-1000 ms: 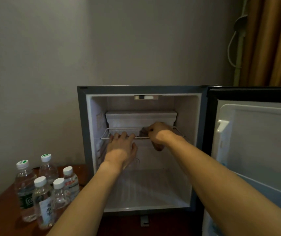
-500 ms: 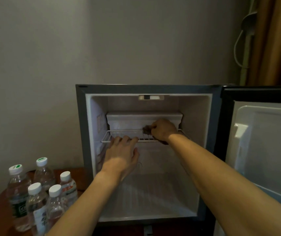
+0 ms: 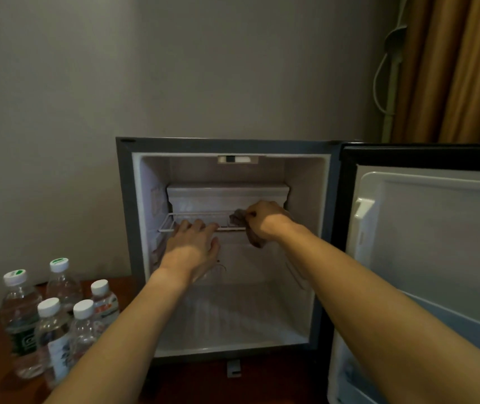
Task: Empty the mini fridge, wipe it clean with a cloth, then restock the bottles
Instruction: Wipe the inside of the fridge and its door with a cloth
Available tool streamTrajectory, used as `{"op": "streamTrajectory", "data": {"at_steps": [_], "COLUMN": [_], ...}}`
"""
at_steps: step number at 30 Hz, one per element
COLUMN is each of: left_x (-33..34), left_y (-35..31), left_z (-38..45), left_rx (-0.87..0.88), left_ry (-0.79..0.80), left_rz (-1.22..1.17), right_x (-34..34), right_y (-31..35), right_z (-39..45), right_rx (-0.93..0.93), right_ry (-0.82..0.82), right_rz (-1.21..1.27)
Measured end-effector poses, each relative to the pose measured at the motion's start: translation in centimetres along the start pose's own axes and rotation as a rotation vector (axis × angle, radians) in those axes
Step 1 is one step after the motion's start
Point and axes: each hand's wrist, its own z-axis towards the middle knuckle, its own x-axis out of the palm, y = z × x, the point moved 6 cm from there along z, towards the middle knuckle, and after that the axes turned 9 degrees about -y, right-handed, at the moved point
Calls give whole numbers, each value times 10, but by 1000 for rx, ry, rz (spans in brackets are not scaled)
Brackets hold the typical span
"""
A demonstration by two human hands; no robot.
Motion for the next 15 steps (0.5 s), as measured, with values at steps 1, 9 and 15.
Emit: {"op": "streamTrajectory", "data": {"at_steps": [1,9,15], "left_x": [0,7,9], "left_y": [1,4,5], "left_z": [0,2,-1], "left_rx": [1,1,11], "left_ry": [-1,-26,-64], "left_rz": [-9,-2,-22], "right_x": [0,15,17], "right_y": [-2,-11,-9], "right_z": [1,32,40], "right_rx": [4,-4,-9], "right_ry": [-3,-35,-15], "right_rz": [-8,66,51]}}
